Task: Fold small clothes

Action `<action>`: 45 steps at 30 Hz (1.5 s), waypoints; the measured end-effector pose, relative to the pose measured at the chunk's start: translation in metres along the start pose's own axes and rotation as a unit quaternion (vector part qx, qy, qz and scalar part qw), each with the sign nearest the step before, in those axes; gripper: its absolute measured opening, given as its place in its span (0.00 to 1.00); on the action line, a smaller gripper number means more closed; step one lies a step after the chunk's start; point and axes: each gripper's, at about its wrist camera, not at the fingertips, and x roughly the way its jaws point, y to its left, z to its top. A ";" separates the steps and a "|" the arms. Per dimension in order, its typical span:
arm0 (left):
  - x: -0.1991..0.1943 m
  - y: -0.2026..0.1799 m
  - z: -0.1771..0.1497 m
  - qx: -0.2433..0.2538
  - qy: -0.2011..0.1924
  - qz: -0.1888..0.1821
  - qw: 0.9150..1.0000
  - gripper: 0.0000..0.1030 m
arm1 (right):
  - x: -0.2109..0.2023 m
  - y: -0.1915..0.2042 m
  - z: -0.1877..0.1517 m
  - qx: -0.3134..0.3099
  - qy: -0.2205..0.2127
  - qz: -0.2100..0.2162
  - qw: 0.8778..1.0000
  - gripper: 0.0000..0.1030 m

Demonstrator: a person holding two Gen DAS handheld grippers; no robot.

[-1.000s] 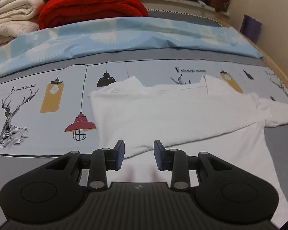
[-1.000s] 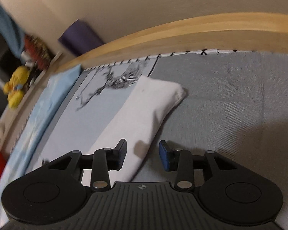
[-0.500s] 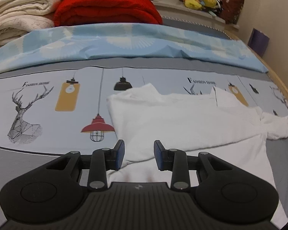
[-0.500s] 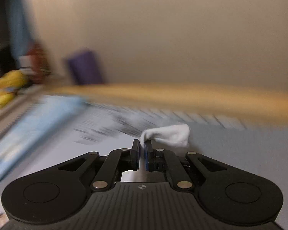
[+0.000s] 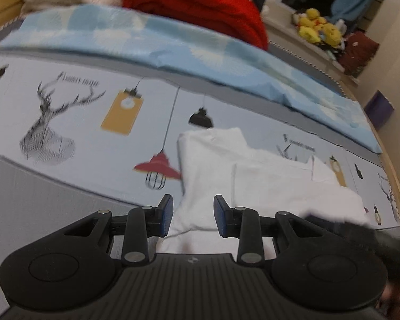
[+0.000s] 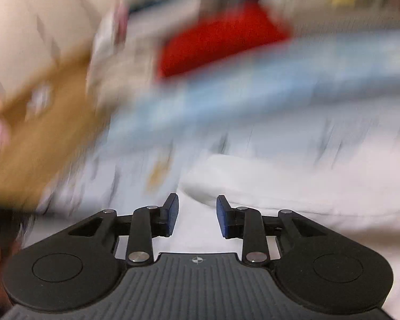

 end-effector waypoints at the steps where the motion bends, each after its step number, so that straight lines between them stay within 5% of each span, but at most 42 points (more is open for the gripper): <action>1: 0.003 0.004 0.000 -0.007 0.004 -0.003 1.000 0.36 | -0.002 0.007 -0.005 -0.021 0.022 -0.013 0.999 0.31; 4: 0.017 0.008 0.000 -0.018 0.015 -0.019 1.000 0.34 | -0.044 0.013 0.006 -0.055 0.011 -0.034 0.998 0.33; 6: 0.028 0.005 -0.001 -0.018 0.015 -0.052 0.998 0.30 | -0.074 0.010 0.020 -0.058 -0.011 -0.091 0.994 0.41; 10: 0.058 -0.011 0.004 -0.043 0.036 -0.123 0.991 0.23 | -0.135 -0.033 0.023 0.022 -0.104 -0.191 0.976 0.48; 13: 0.088 -0.027 0.005 -0.042 0.042 -0.127 0.990 0.23 | -0.153 -0.078 0.013 0.094 -0.124 -0.278 0.948 0.48; 15: 0.108 -0.036 0.006 -0.046 0.047 -0.140 0.988 0.23 | -0.158 -0.104 0.013 0.124 -0.130 -0.286 0.941 0.47; 22: 0.165 -0.061 -0.009 -0.002 0.091 -0.067 0.994 0.25 | -0.175 -0.154 0.020 0.194 -0.156 -0.316 0.916 0.47; 23: 0.166 -0.063 -0.011 0.008 0.089 -0.065 0.994 0.16 | -0.175 -0.156 0.020 0.199 -0.159 -0.318 0.913 0.47; 25: 0.165 -0.066 -0.009 0.025 0.082 -0.067 0.994 0.04 | -0.167 -0.160 0.022 0.208 -0.165 -0.324 0.908 0.47; 30: 0.099 -0.062 0.026 0.028 -0.004 -0.061 0.998 0.03 | -0.172 -0.166 0.024 0.234 -0.171 -0.329 0.899 0.47; 32: 0.071 -0.051 0.034 0.048 -0.035 -0.013 0.998 0.04 | -0.168 -0.167 0.024 0.245 -0.168 -0.323 0.899 0.47; 36: 0.073 -0.014 0.031 0.041 0.031 0.031 0.998 0.08 | -0.143 -0.170 0.021 0.265 -0.129 -0.300 0.907 0.47; 38: 0.066 -0.007 0.032 0.042 0.002 0.055 0.998 0.09 | -0.121 -0.174 0.018 0.272 -0.093 -0.278 0.916 0.47; 42: 0.062 -0.011 0.037 0.028 -0.008 -0.014 0.999 0.13 | -0.081 -0.177 0.007 0.252 -0.021 -0.282 0.925 0.47; 45: 0.073 -0.028 0.030 0.059 0.021 -0.040 0.997 0.16 | -0.066 -0.182 -0.010 0.243 0.044 -0.320 0.915 0.50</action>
